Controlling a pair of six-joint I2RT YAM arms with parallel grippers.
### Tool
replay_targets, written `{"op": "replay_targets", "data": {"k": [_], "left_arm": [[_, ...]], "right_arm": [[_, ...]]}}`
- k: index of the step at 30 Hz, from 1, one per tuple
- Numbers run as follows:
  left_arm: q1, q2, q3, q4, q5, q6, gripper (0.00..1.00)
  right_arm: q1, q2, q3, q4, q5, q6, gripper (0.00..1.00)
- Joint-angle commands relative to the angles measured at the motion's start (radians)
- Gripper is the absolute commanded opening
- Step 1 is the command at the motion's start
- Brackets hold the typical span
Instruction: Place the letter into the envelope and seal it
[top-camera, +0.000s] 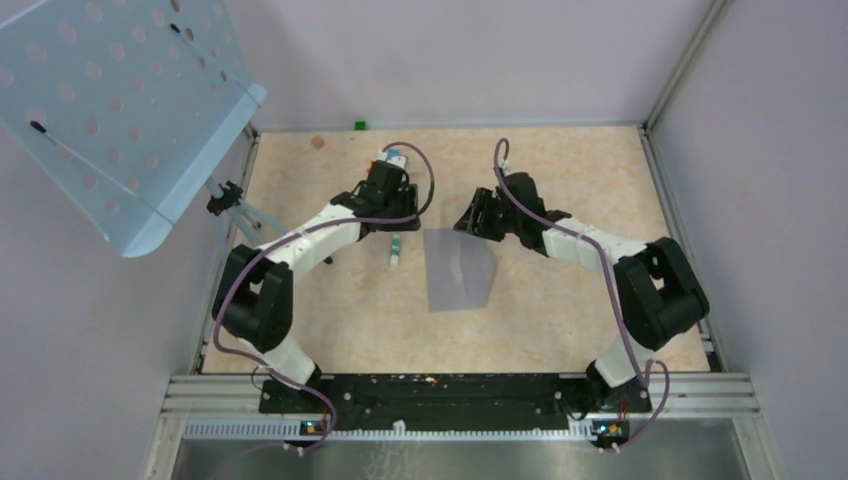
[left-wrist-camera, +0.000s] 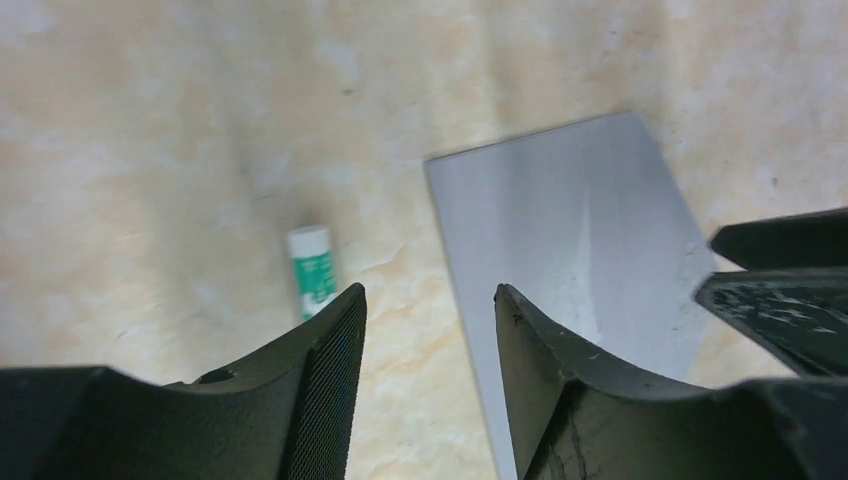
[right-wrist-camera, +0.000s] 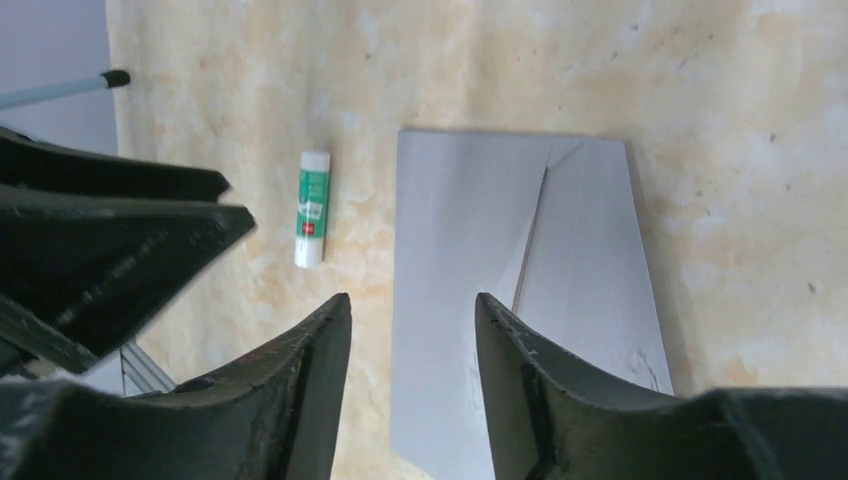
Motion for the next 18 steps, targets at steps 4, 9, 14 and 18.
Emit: {"op": "replay_targets", "data": {"k": [4, 9, 14, 18], "left_arm": [[0.042, -0.109, -0.107, -0.096, -0.08, 0.081, 0.62], [0.043, -0.03, -0.069, -0.08, -0.062, 0.119, 0.64], [0.042, 0.098, 0.007, -0.101, -0.071, 0.108, 0.63], [0.043, 0.151, 0.048, -0.107, -0.105, 0.07, 0.59]], "right_arm": [[-0.007, -0.128, -0.057, -0.039, -0.01, -0.054, 0.53], [-0.007, -0.141, -0.08, -0.034, -0.035, -0.066, 0.53], [-0.007, -0.17, -0.115, -0.032, -0.028, -0.071, 0.53], [-0.002, -0.19, -0.136, -0.025, -0.021, -0.072, 0.53]]}}
